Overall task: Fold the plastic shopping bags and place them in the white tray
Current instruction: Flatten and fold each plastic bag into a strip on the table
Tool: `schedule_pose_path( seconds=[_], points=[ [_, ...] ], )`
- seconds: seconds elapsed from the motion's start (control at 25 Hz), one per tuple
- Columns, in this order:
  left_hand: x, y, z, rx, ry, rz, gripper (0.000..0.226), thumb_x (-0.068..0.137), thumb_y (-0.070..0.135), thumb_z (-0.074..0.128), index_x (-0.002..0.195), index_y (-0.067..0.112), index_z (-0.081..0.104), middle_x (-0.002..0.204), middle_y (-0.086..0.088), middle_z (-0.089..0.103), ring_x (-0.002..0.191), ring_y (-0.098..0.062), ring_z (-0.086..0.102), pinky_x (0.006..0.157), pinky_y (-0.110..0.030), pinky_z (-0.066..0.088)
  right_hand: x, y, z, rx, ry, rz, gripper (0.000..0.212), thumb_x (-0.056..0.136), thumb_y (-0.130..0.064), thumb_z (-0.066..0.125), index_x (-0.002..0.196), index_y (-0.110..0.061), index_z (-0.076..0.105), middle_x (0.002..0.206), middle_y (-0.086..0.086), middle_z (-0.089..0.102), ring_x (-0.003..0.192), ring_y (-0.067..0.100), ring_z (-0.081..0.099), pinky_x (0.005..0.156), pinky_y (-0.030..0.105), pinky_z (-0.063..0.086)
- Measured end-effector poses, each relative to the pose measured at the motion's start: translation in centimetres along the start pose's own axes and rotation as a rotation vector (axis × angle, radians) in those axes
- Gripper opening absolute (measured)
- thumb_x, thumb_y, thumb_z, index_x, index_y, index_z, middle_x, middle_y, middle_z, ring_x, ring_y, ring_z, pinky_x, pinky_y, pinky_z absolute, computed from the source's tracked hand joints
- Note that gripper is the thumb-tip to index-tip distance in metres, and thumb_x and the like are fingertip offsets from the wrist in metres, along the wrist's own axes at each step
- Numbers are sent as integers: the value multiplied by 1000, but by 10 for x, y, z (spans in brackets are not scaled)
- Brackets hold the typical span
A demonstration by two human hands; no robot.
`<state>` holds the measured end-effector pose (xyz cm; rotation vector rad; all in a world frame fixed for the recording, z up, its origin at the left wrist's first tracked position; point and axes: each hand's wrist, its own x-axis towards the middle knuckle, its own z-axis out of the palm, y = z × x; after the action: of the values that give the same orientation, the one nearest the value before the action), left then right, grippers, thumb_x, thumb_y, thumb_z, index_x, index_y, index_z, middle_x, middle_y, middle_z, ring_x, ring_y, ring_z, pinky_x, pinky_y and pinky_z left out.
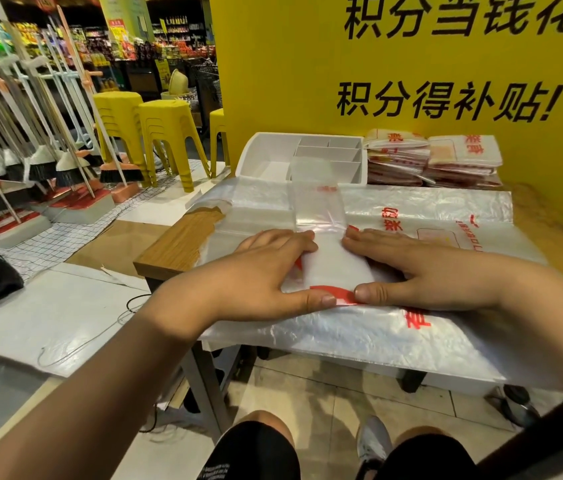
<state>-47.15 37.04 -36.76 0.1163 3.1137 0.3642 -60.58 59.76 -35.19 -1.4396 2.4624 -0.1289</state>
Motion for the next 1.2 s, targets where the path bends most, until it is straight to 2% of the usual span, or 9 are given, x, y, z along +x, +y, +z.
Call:
schedule_pose_path(
  seconds=[0.16, 0.24, 0.44, 0.6, 0.8, 0.92, 1.04, 1.12, 1.2],
  points=[
    [2, -1, -7, 50, -67, 23, 102, 70, 90, 50, 152, 37, 20, 162, 13, 16, 148, -9, 12, 122, -36, 21, -3, 0, 1, -42, 70, -28, 103, 68, -97, 25, 156, -46, 8, 163, -24, 2, 149, -2, 1, 124, 31, 5],
    [4, -2, -12, 42, -65, 48, 93, 75, 84, 55, 150, 38, 25, 160, 13, 23, 146, -9, 17, 120, -35, 24, -4, -3, -3, -72, 67, -33, 106, 67, -98, 26, 156, -43, 9, 164, -21, 4, 150, 1, 4, 124, 32, 8],
    [6, -1, -17, -104, 97, 56, 61, 84, 60, 61, 139, 40, 45, 138, 14, 49, 128, -4, 40, 106, -26, 37, -11, -12, -13, 11, 67, -40, 101, 71, -84, 59, 154, -42, 20, 156, -23, 25, 141, 2, 27, 118, 28, 25],
    [5, 5, -9, -227, 257, 93, 37, 88, 23, 70, 123, 34, 63, 116, 17, 59, 110, 3, 51, 98, -24, 44, -12, -18, -3, 52, 374, -67, 52, 87, -62, 58, 134, -42, 52, 125, -23, 53, 116, -1, 50, 101, 27, 44],
    [-27, 25, -7, -360, 306, 203, 28, 96, 29, 64, 115, 49, 61, 110, 36, 59, 108, 16, 53, 85, -1, 38, -41, -40, 14, 148, 492, -184, 8, 93, -44, 63, 95, -51, 65, 93, -41, 57, 92, -18, 51, 74, 4, 37],
    [-26, 24, -1, -398, 298, 173, 25, 96, 34, 61, 117, 48, 62, 112, 37, 58, 112, 12, 52, 88, -4, 40, -42, -42, 19, 227, 477, -124, 10, 93, -51, 58, 97, -52, 67, 96, -37, 58, 92, -17, 51, 73, 4, 37],
    [-22, 20, 6, -348, 270, 93, 32, 95, 54, 48, 121, 44, 63, 116, 35, 52, 119, 7, 43, 95, -9, 37, -37, -41, 17, 347, 402, -72, 31, 92, -65, 44, 102, -51, 69, 106, -25, 62, 98, -10, 56, 79, 11, 42],
    [-19, 20, 10, -400, 269, 48, 38, 98, 56, 43, 124, 39, 65, 116, 27, 58, 116, 4, 47, 96, -19, 42, -33, -43, 16, 370, 409, -13, 45, 89, -69, 38, 100, -40, 71, 103, -20, 65, 95, -3, 60, 81, 18, 47],
    [-15, 24, 12, -493, 338, -4, 30, 101, 48, 49, 122, 33, 64, 109, 16, 67, 103, 0, 59, 88, -28, 50, -24, -43, 17, 355, 461, 94, 40, 92, -63, 42, 100, -31, 65, 93, -15, 67, 84, 2, 62, 73, 24, 50]
  ],
)
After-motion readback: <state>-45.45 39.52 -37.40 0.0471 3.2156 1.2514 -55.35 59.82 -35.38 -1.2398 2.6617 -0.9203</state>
